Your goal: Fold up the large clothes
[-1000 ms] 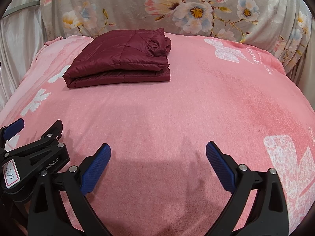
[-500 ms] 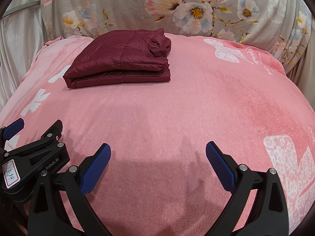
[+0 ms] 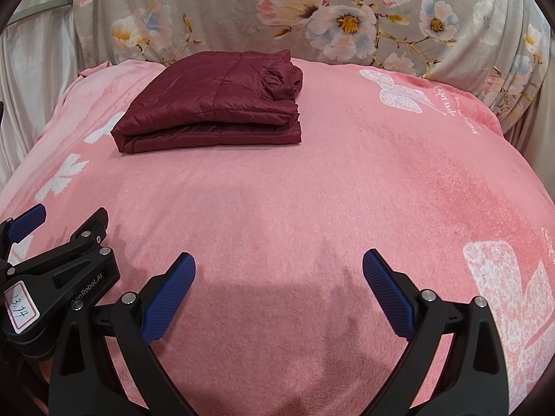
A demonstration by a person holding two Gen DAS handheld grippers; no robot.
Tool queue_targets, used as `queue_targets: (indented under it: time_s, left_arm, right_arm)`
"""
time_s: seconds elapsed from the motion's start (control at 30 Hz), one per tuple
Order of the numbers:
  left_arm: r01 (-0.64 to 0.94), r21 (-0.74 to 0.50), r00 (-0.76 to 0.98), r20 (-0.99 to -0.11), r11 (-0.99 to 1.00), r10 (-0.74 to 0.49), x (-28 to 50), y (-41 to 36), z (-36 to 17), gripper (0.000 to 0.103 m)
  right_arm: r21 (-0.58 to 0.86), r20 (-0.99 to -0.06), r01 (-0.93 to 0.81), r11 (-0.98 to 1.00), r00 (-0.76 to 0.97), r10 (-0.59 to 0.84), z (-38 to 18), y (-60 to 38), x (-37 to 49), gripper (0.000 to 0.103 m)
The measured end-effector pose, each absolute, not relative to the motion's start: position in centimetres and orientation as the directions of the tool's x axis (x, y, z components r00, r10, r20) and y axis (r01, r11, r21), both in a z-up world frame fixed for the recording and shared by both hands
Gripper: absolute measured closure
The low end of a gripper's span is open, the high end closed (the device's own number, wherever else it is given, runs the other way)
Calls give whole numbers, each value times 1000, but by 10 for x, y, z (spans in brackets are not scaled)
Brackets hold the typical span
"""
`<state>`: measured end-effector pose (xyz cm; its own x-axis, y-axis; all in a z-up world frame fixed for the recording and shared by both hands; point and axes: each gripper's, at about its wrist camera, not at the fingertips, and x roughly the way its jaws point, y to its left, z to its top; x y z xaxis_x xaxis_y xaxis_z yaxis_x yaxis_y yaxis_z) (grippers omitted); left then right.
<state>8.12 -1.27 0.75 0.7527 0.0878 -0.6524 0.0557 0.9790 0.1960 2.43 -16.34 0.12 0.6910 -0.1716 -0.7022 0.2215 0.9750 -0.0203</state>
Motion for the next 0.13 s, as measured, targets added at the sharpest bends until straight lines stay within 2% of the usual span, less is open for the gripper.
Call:
queue_targets:
  time_s: [0.13]
  left_arm:
    - [53,196,754,-651,979,89,81,-13,8,27]
  right_arm:
    - [-20,-703,221,975,690,-171,1,-163,25,8]
